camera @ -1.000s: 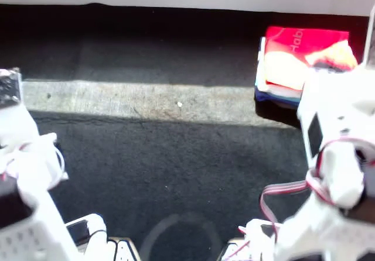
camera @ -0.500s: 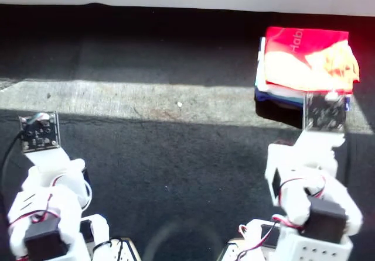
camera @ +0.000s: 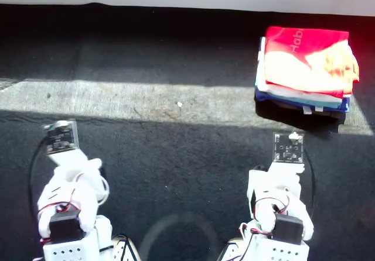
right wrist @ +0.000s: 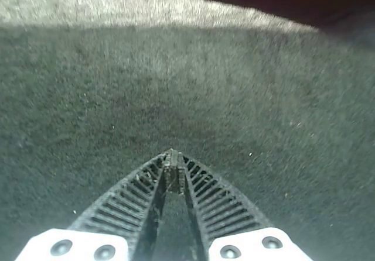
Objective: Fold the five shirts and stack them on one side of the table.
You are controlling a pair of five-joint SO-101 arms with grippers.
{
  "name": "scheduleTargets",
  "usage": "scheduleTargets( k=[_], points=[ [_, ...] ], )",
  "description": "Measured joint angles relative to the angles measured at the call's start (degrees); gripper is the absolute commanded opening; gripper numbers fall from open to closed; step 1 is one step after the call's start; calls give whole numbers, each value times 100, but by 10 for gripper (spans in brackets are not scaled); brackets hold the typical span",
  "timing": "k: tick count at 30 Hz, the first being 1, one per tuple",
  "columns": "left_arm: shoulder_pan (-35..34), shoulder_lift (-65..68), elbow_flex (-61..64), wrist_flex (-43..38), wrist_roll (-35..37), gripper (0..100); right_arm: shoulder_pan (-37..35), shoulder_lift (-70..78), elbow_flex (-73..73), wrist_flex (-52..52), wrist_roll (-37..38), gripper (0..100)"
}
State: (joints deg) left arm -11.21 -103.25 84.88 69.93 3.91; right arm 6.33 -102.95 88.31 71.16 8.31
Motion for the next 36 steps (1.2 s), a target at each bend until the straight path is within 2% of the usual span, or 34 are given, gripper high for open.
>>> scheduleTargets(
  k=[3, 5, 15, 36],
  points=[
    [888, 0, 343, 0, 26, 11, 0, 9, 325, 0, 0, 7],
    [1222, 0, 554, 0, 53, 11, 0, 9, 554, 0, 0, 7],
    [1327, 0, 1125, 580, 53, 11, 0, 0, 747, 35, 0, 7],
    [1327, 0, 1134, 598, 53, 11, 44, 0, 747, 0, 0, 7]
  ],
)
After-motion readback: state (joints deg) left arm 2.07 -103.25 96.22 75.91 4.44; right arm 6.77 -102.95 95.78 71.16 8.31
